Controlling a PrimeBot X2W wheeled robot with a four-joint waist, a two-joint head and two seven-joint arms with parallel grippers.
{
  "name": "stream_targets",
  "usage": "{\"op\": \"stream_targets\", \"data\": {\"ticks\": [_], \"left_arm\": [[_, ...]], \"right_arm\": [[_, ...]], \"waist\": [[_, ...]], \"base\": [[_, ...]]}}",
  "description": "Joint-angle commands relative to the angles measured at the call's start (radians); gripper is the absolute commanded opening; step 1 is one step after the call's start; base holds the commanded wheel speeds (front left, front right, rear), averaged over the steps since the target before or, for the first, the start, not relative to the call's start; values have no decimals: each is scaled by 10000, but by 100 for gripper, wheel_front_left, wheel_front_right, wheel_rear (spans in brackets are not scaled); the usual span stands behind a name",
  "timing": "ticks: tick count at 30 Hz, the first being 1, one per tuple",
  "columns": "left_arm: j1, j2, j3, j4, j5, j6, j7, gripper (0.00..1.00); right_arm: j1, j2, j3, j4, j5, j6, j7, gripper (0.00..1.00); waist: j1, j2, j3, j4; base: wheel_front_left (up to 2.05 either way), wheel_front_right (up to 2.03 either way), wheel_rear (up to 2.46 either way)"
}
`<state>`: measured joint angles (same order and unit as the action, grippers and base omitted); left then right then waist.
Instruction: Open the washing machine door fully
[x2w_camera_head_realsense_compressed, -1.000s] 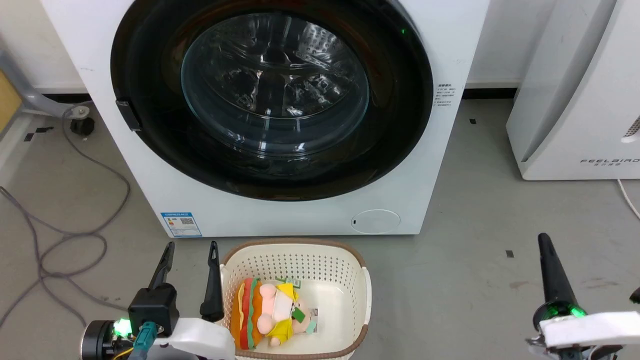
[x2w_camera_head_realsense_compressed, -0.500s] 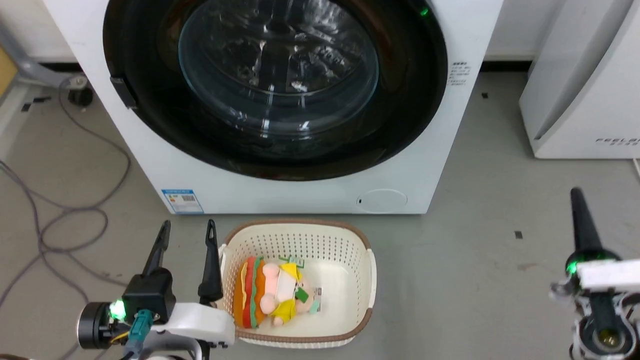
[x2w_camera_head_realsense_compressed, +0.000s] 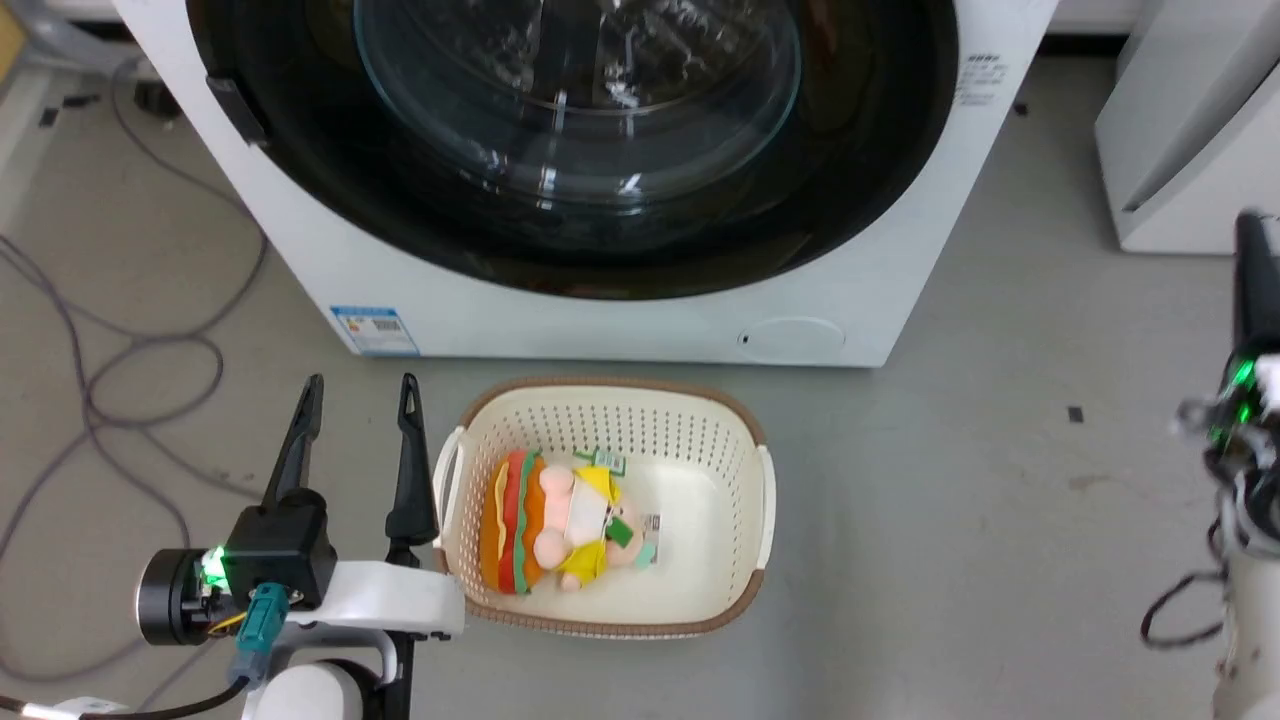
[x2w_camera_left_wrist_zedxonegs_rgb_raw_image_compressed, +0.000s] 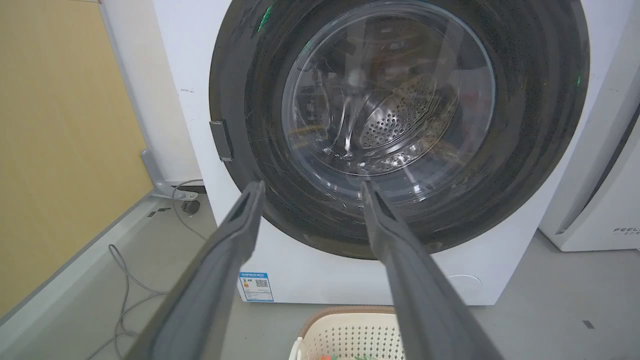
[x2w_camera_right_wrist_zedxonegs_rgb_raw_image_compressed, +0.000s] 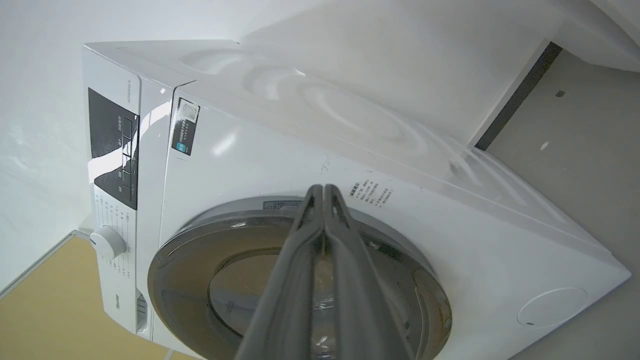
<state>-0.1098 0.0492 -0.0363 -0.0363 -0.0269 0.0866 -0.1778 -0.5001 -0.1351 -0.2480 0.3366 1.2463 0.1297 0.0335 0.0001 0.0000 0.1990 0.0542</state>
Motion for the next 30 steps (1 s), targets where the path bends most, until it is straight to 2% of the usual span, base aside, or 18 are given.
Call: {"op": "stream_targets", "data": {"ticks": [1, 8, 30], "left_arm": [[-198, 8, 7, -61, 46, 75, -99, 100], [-536, 9, -46, -134, 0, 164, -245, 100], [-1438, 10, -472, -304, -273, 538, -684, 100]], "right_arm": [[-431, -128, -73, 176, 334, 8, 41, 0], [-2030, -494, 5, 1039, 766, 8, 208, 0], [-5932, -1190, 1572, 3489, 1614, 9, 1108, 0]], "waist": [[-1, 0, 204, 73], [-1, 0, 777, 200], [-1, 0, 2379, 944]], "base": [[0, 0, 0], [0, 0, 0], [0, 0, 0]]}}
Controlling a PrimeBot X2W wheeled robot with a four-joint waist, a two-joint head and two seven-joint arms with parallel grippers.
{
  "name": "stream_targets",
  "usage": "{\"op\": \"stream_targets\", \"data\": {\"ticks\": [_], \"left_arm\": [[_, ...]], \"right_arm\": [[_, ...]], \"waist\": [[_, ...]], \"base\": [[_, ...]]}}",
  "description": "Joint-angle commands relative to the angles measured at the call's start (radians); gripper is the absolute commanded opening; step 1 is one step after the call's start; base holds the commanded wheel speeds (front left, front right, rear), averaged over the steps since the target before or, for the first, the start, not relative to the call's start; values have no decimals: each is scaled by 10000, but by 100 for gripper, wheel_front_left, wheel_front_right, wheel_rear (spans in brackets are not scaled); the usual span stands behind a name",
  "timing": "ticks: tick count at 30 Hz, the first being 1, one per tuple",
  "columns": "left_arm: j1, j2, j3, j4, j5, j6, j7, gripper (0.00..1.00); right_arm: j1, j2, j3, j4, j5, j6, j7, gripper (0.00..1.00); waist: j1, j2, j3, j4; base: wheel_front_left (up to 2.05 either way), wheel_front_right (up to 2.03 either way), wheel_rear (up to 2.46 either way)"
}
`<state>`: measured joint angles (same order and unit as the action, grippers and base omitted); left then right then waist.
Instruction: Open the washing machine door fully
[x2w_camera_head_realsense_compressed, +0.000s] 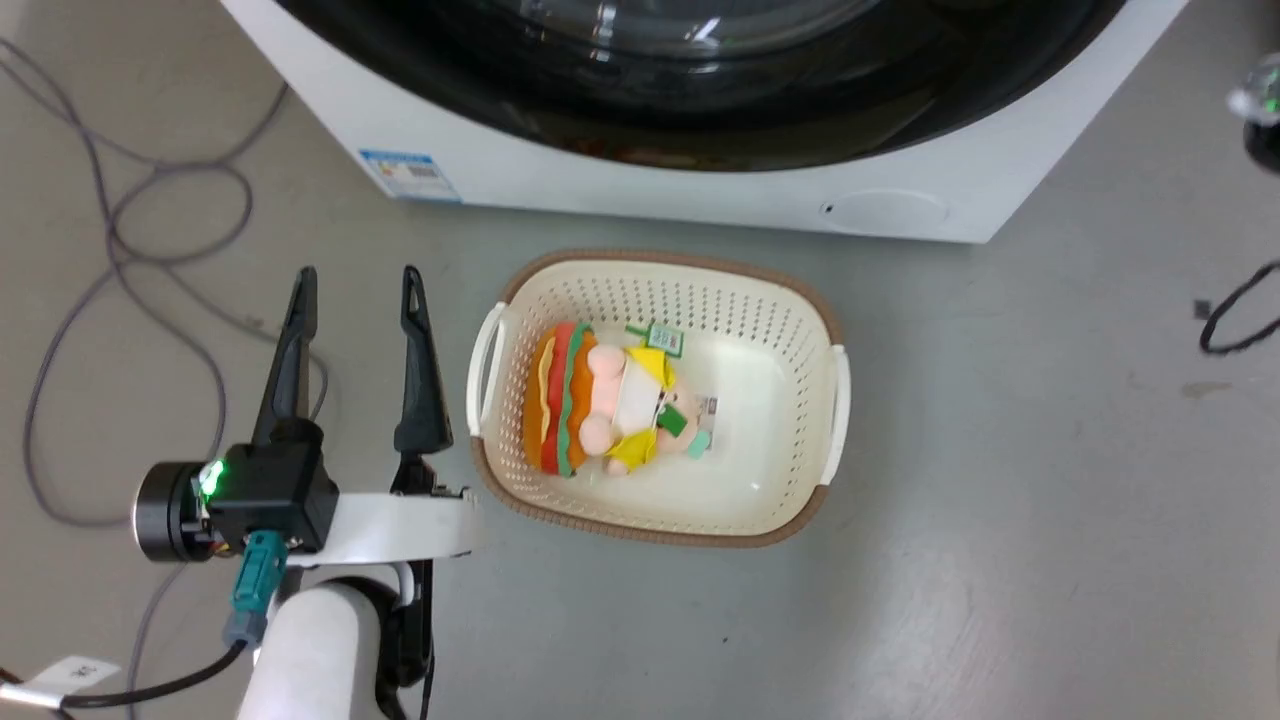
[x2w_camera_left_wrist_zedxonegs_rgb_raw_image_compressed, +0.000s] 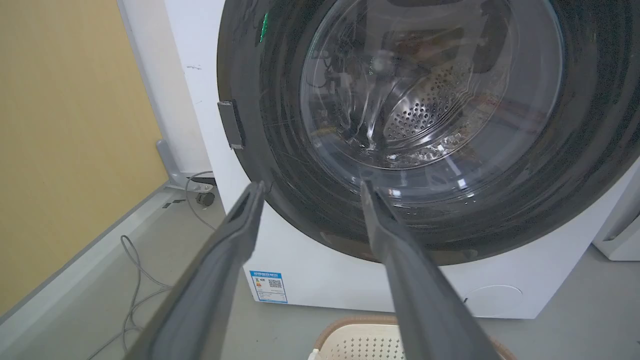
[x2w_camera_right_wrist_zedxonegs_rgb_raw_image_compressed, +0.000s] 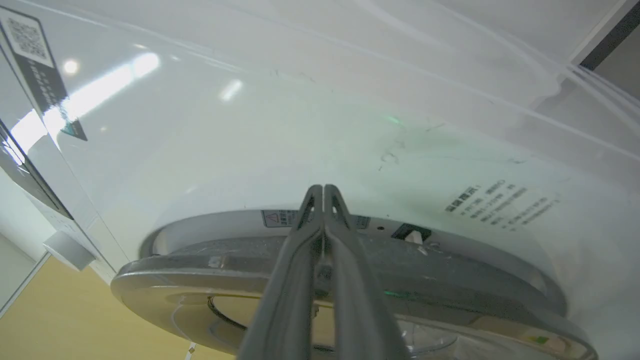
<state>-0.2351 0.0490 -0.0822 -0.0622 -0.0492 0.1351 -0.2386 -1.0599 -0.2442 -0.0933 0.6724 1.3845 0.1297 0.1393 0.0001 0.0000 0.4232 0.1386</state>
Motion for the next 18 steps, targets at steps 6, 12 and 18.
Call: {"op": "stream_targets", "data": {"ticks": [6, 12, 18], "left_arm": [[-478, 12, -182, -75, -164, 240, -222, 100], [-458, 12, -190, -49, -188, 286, -231, 100], [-418, 12, -190, -2, -193, 247, -231, 100]], "right_arm": [[-1057, -309, 647, 572, 785, 10, 730, 0], [-786, -387, 1006, 522, 836, 10, 1218, 0], [-536, -377, 1629, 473, 712, 10, 1810, 0]], "waist": [[-1, 0, 507, 327], [-1, 0, 422, 313], [-1, 0, 278, 201]], "base": [[0, 0, 0], [0, 0, 0], [0, 0, 0]]}}
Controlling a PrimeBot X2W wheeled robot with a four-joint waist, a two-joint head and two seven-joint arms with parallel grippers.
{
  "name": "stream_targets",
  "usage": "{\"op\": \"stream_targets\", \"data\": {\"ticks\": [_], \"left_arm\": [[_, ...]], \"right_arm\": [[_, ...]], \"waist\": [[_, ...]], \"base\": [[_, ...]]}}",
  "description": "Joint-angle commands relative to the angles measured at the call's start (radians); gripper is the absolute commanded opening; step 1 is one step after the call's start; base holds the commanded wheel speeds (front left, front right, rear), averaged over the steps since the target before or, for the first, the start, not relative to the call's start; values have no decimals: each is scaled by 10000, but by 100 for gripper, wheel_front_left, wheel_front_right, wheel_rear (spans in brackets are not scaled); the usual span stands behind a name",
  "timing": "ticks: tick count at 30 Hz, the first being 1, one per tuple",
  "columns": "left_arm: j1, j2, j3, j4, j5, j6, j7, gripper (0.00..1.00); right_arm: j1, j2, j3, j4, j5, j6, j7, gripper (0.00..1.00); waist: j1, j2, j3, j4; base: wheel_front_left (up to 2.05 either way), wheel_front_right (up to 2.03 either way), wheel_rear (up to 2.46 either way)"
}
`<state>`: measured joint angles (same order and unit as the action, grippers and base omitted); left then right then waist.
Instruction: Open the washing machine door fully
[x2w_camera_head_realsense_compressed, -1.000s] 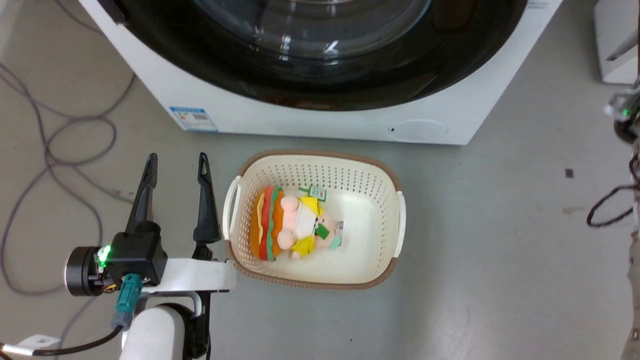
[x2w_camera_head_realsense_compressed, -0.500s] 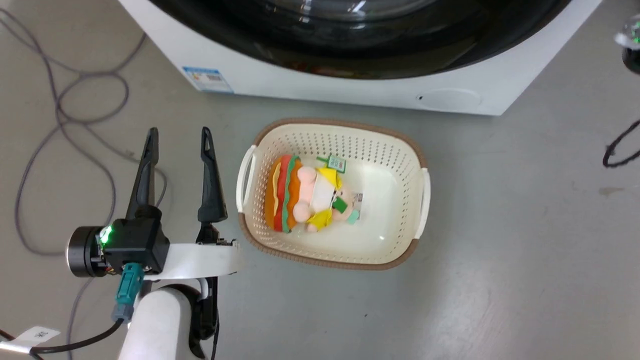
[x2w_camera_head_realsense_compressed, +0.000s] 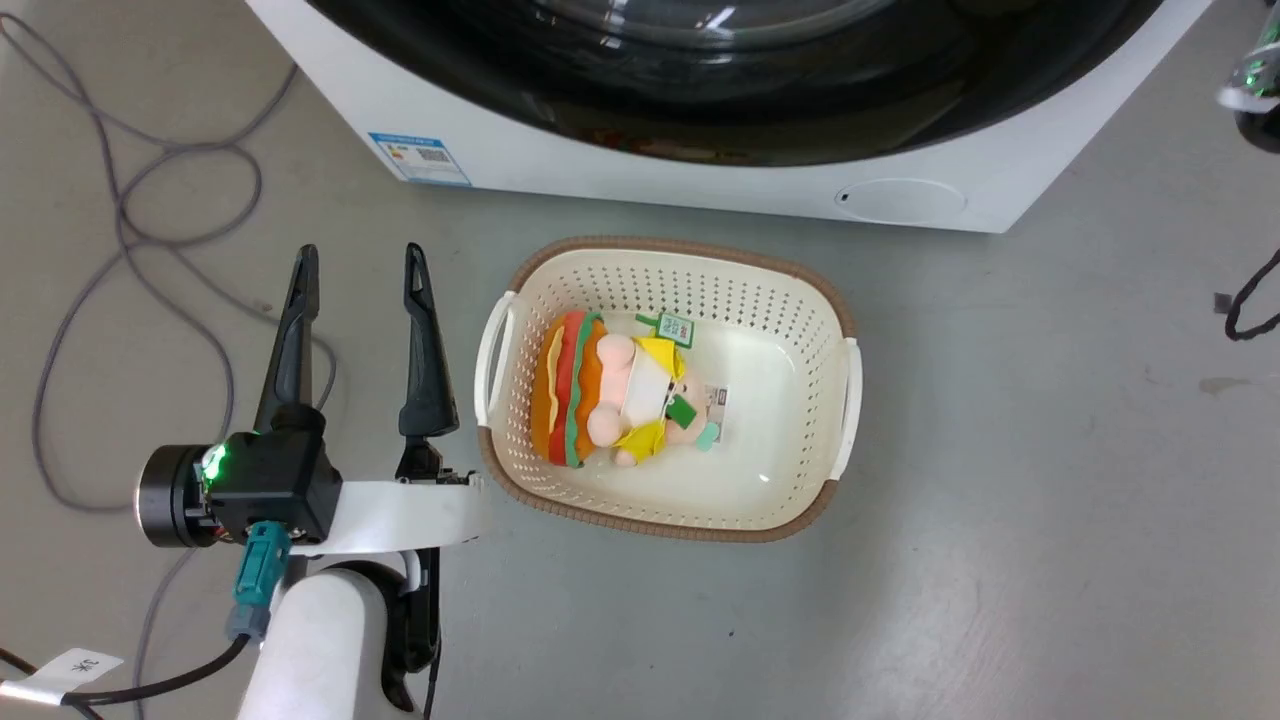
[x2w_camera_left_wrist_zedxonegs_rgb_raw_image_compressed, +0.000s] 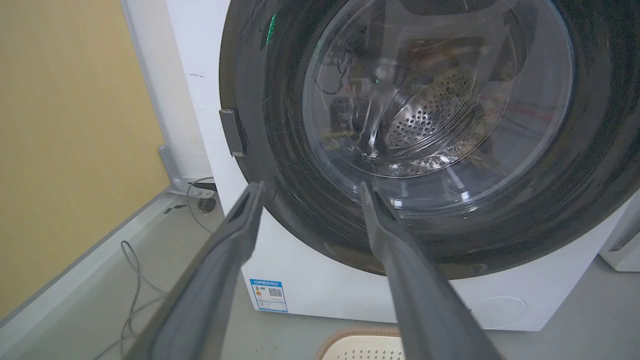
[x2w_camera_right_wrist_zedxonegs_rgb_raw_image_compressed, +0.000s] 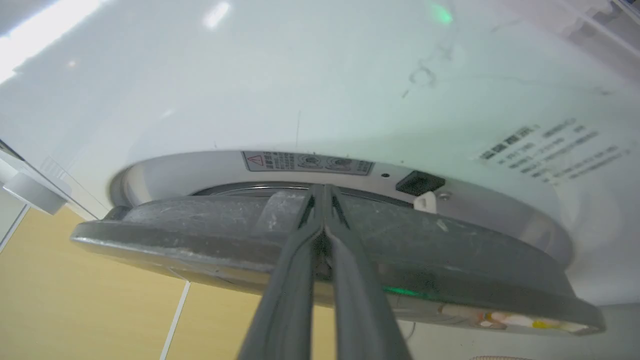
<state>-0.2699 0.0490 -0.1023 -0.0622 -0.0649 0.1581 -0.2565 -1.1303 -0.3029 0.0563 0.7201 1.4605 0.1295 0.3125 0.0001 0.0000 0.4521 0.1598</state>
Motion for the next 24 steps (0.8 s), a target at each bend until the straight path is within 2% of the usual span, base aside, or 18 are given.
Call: {"op": "stream_targets", "data": {"ticks": [1, 11, 24], "left_arm": [[-48, 12, 21, 22, -24, -8, -53, 100], [148, 12, 162, 125, 52, -103, -53, 100], [151, 12, 220, 173, 136, -266, -53, 100]], "right_arm": [[280, 208, 300, -86, -18, 12, 303, 0], [868, 177, 816, -366, 126, 12, 860, 0], [1462, 421, 1134, -834, 431, 12, 818, 0]], "waist": [[-1, 0, -84, -56], [-1, 0, -504, -321], [-1, 0, -563, -589]], "base": [[0, 0, 0], [0, 0, 0], [0, 0, 0]]}}
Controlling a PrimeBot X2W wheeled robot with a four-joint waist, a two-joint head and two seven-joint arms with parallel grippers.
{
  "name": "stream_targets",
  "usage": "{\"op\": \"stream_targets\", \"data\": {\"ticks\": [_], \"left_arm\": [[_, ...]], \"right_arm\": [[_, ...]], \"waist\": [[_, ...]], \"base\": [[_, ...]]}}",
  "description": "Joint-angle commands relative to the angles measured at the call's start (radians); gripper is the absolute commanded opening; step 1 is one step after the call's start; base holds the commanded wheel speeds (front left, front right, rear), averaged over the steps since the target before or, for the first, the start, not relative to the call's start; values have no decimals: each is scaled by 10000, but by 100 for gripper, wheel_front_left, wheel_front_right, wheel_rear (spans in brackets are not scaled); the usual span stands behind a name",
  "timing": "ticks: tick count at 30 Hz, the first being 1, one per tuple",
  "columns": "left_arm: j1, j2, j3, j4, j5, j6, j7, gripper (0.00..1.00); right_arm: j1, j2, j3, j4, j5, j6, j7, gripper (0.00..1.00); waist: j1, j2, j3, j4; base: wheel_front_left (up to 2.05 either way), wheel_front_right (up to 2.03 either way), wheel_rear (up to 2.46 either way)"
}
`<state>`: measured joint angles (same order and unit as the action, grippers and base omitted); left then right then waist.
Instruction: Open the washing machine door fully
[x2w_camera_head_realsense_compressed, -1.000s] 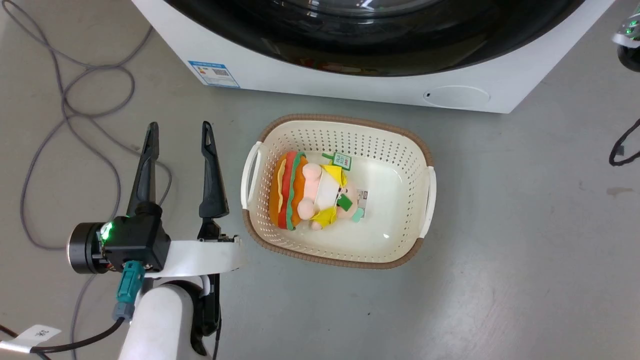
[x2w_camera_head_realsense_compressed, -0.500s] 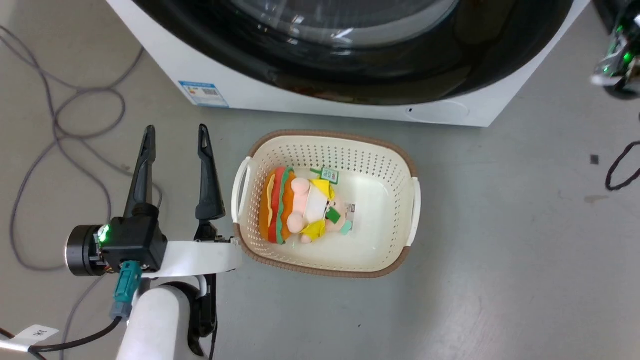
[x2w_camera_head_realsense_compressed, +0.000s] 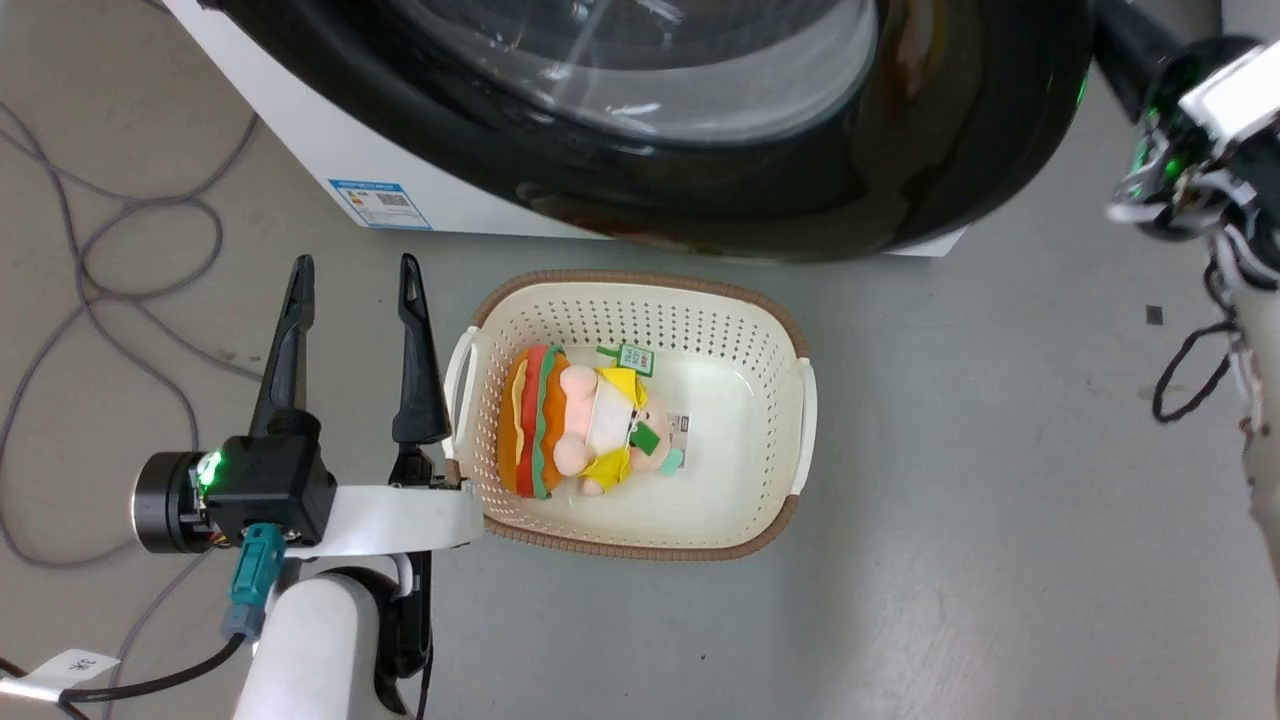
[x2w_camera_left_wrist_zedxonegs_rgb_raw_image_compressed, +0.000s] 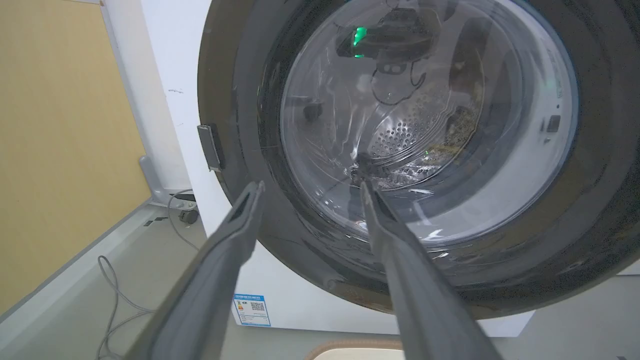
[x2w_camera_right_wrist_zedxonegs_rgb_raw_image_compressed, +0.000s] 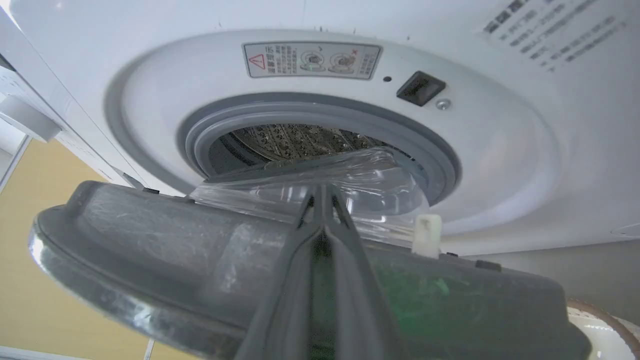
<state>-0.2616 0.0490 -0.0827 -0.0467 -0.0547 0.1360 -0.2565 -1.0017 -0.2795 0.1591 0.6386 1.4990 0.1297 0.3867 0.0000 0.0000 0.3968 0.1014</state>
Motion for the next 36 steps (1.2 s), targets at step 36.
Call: {"op": "stream_targets", "data": {"ticks": [36], "left_arm": [[1738, 12, 393, 738, 215, -353, -53, 100]], "right_arm": [[6119, 1046, 2397, -4720, 841, 10, 2113, 0]], "waist": [[0, 0, -2552, -123]], "base": [[0, 0, 0]]}}
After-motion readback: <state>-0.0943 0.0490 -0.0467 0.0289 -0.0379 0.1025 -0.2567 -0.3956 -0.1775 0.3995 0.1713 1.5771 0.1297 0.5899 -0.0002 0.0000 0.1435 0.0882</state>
